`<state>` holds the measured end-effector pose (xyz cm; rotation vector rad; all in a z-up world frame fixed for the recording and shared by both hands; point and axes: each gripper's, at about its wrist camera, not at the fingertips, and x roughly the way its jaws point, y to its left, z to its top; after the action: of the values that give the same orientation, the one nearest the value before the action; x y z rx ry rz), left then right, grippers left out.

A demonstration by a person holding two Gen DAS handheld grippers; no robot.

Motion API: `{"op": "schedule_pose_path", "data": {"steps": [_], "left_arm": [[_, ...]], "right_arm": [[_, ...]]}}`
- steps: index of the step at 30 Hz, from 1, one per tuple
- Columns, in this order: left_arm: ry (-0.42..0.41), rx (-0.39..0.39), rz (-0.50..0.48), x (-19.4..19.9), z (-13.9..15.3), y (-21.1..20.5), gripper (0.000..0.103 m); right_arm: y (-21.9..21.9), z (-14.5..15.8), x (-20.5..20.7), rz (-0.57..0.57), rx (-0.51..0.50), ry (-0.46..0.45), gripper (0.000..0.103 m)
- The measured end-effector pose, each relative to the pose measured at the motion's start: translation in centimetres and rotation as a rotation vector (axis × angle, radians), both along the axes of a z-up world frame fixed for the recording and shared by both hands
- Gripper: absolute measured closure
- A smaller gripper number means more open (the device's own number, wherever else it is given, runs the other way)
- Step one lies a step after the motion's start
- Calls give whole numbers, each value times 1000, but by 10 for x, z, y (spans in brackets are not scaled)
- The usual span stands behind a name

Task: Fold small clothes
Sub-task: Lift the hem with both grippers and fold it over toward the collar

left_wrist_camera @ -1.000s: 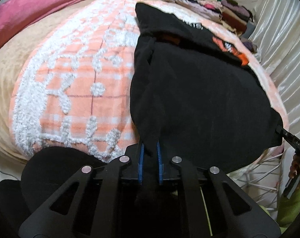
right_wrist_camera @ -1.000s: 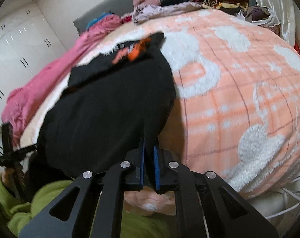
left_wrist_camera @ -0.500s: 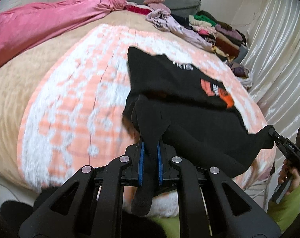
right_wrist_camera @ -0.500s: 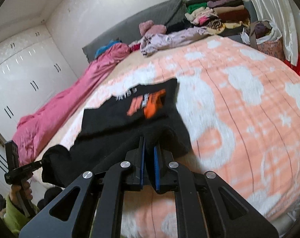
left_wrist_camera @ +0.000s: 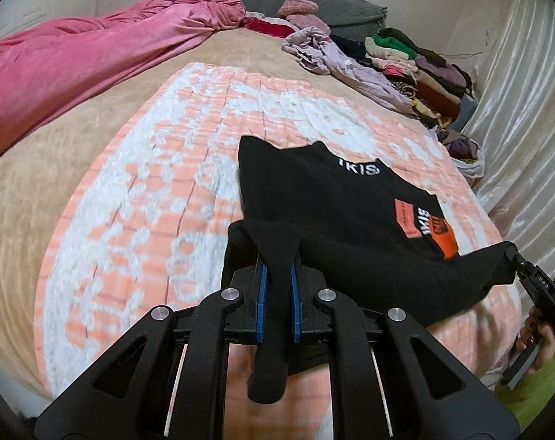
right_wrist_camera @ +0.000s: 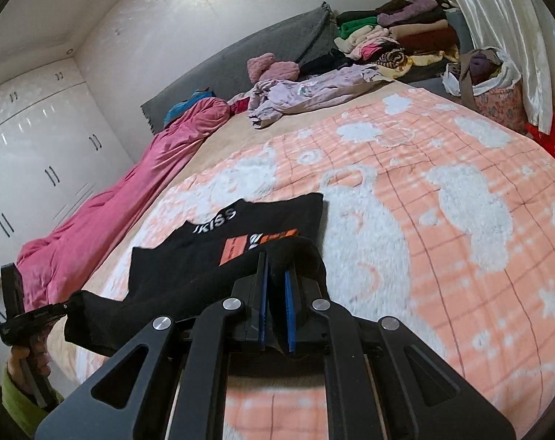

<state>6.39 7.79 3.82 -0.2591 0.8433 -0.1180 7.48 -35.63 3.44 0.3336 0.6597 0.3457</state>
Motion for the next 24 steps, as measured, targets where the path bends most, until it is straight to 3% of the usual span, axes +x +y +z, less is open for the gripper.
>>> {"op": "schedule_pose_path", "data": {"steps": [13, 20, 24], "left_arm": [[78, 24, 33, 60, -20, 4, 99], [113, 31, 42, 78, -30, 3, 98], [126, 24, 36, 85, -38, 7, 97]], "right_arm": [[11, -11, 63, -30, -18, 44, 96], [29, -23, 88, -64, -140, 98, 96], [29, -34, 95, -81, -139, 134, 95]]}}
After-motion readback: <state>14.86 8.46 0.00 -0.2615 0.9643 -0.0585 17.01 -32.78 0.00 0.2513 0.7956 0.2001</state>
